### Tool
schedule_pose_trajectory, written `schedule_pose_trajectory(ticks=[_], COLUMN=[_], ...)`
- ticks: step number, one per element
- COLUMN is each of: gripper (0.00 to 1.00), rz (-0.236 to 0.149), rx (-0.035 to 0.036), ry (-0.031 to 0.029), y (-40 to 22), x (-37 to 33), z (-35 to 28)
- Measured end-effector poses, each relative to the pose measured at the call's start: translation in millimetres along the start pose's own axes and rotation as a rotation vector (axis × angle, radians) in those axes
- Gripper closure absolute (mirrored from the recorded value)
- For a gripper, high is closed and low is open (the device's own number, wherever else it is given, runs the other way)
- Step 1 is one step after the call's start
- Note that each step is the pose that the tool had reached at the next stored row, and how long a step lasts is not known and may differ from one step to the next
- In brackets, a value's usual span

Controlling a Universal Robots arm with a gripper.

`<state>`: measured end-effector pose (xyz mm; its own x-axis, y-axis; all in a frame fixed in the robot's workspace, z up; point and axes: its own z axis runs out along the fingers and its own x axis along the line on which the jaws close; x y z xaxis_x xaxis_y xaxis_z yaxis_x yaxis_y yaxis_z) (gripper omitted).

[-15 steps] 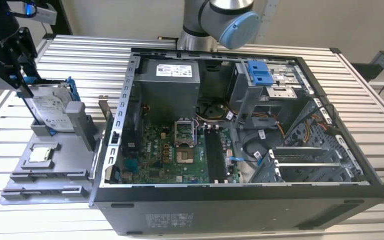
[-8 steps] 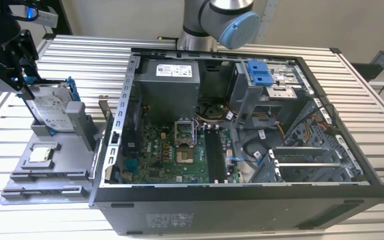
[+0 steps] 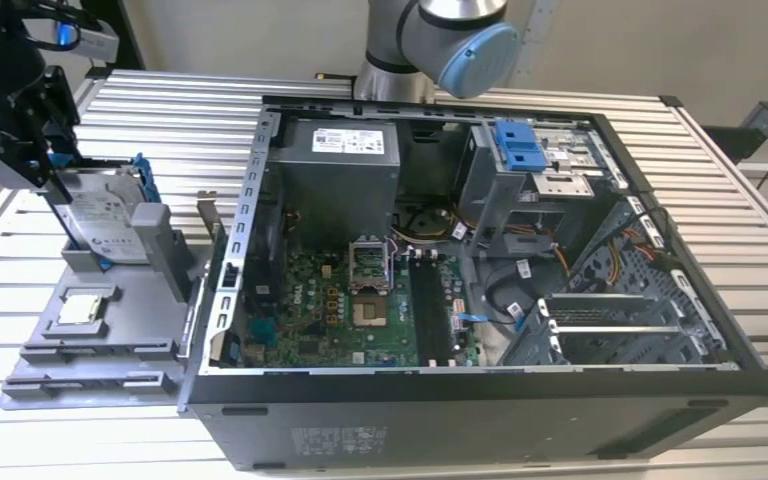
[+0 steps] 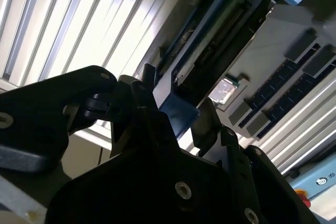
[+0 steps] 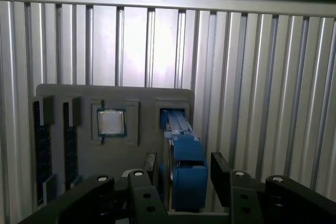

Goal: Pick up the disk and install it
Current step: 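Pick up the disk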

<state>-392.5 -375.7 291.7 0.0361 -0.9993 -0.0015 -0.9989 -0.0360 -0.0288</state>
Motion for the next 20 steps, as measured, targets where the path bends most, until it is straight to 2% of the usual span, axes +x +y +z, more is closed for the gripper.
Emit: schedule_pose_trajectory(ticks=[4,9,20], gripper=[0.00,0.00,0.00], rz=[0.001,0.001,0.001], rx=[-0.0038,-0.0039,-0.0041], ry=[0.0011,0.0020,0.0022], y=[0.1,0.2,0.4], x=[0.0,0.1,0.1], z=[4.6,9.0,14.6])
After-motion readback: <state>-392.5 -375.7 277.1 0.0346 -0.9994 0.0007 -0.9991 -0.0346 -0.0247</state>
